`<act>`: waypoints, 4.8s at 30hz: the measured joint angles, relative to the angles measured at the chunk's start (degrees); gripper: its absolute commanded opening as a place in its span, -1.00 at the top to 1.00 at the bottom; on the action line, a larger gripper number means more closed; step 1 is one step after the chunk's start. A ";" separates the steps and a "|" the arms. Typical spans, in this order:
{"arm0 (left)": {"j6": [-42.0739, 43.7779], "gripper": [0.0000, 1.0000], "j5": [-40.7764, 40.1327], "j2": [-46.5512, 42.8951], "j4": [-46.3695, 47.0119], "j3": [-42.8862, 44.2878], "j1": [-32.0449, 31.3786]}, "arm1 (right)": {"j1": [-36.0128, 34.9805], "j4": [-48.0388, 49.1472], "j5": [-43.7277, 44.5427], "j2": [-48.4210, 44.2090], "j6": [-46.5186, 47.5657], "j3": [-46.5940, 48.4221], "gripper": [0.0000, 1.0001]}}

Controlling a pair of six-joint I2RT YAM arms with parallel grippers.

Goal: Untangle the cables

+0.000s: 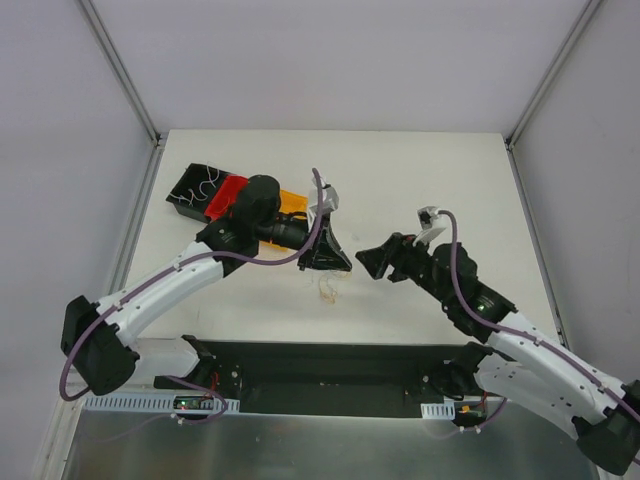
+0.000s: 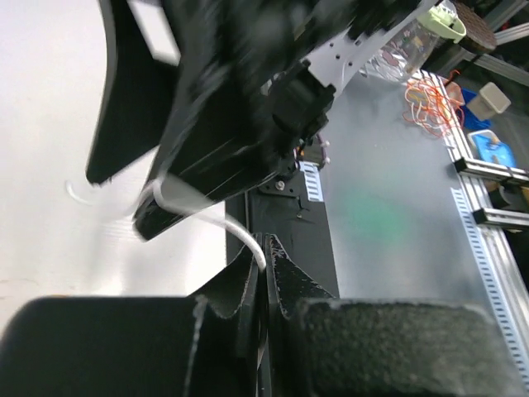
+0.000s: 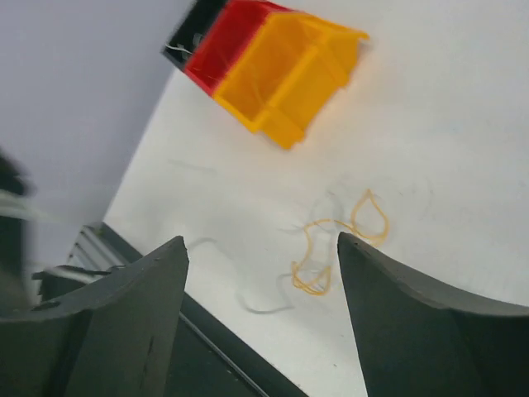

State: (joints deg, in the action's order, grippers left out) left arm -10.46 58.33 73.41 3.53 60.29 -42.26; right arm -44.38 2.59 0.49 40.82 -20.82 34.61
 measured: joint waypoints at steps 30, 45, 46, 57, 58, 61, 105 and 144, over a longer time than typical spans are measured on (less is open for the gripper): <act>2.29 1.00 -0.26 -6.56 -0.20 0.00 1.11 | 1.14 8.02 -4.48 49.86 -7.39 5.03 0.69; 4.81 1.00 -25.22 -25.88 -14.82 1.97 2.25 | 17.07 9.55 9.77 45.53 -14.23 5.49 0.99; 4.94 1.00 -29.57 -29.38 -18.10 3.93 2.25 | 19.28 9.99 10.75 44.94 -14.38 5.49 0.99; 2.75 1.00 -62.79 -37.07 -46.12 39.30 2.25 | 33.90 13.81 13.38 43.15 -7.63 4.22 0.99; 2.19 1.00 -64.57 -37.07 -47.41 39.28 2.25 | 34.99 13.77 13.11 43.04 -7.32 3.93 0.99; 0.57 1.00 -68.15 -36.30 -51.28 36.04 2.23 | 38.27 13.68 11.98 42.95 -5.70 3.50 0.99; 4.24 1.00 -115.01 -34.69 -74.29 42.03 2.25 | 58.01 13.57 18.03 27.15 -11.39 -12.04 0.99; -6.60 0.91 -38.42 0.04 -33.27 4.02 4.87 | 53.70 25.66 -6.03 37.79 -5.14 -7.67 0.99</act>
State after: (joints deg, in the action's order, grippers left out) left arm -17.06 19.90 73.45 -29.74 64.31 -37.39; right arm 9.32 28.25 -5.54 78.61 -25.96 26.94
